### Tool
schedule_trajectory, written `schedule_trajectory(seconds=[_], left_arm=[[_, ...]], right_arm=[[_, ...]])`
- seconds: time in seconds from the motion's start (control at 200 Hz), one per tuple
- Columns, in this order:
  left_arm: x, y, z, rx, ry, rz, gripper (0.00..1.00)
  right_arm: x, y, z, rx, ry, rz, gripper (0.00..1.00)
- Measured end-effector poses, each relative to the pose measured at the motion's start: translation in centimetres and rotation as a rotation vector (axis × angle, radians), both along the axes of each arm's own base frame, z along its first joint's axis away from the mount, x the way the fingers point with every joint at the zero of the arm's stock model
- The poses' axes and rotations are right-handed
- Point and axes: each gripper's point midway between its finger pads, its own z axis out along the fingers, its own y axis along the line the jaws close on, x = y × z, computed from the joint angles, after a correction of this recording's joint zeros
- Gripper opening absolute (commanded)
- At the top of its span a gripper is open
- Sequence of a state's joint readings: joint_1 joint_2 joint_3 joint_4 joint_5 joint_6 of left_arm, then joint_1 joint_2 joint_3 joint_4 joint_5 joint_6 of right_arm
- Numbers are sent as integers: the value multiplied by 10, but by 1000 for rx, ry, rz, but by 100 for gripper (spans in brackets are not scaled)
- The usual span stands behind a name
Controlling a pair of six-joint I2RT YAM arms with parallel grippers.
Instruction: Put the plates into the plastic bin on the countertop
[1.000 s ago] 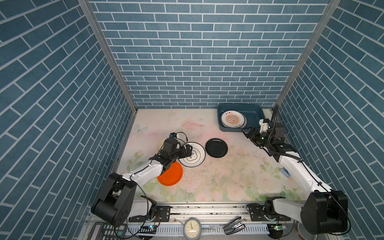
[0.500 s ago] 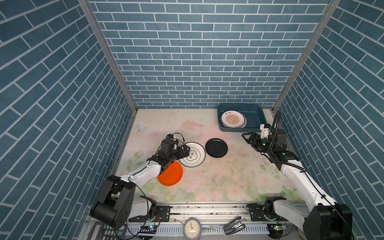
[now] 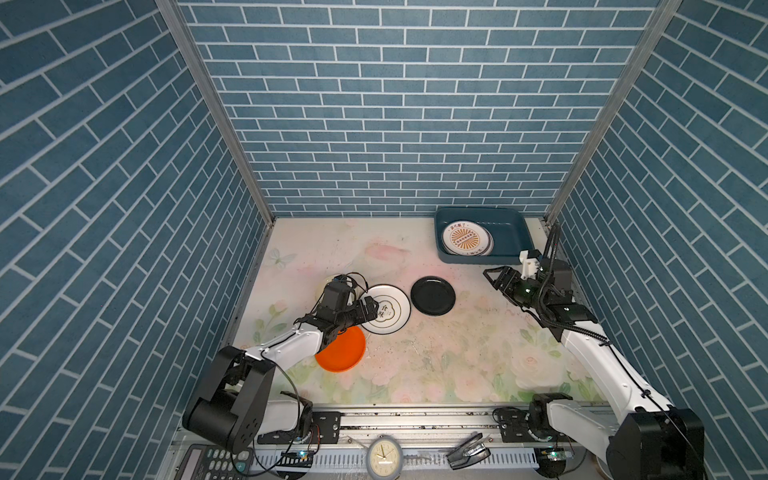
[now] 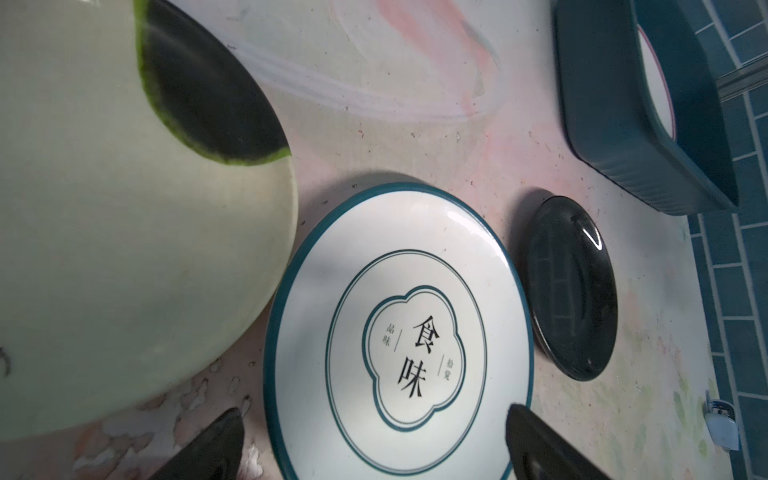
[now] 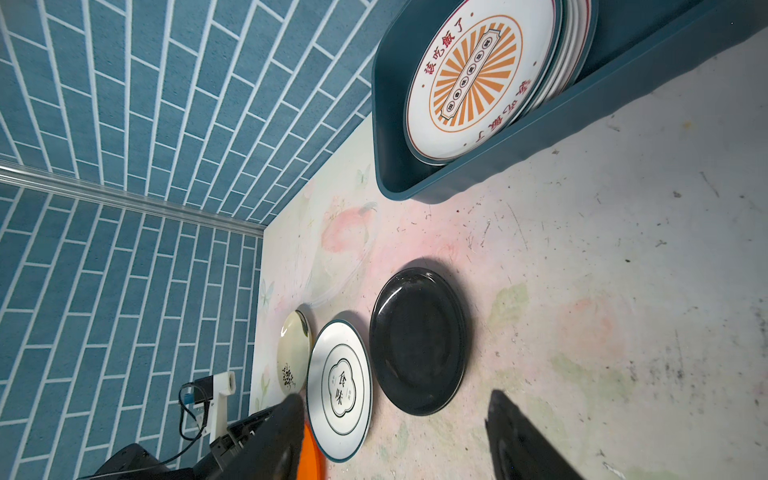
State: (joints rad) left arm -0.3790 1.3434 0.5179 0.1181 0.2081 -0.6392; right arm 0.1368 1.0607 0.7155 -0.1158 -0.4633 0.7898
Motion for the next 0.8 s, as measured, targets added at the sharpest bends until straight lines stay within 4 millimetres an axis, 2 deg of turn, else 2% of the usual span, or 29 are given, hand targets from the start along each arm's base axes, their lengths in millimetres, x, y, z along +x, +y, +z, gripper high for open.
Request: schedule_trajectory(seconds=[0.11,0.8], left_arm=[[-1,0,-9,3,28,-4,100],[9,-15,-11,-58,28,-42,100]], right_arm=[[-5,-1,-4,-3,10,-3,70],[-17,-8,-15,-28,44,-31,69]])
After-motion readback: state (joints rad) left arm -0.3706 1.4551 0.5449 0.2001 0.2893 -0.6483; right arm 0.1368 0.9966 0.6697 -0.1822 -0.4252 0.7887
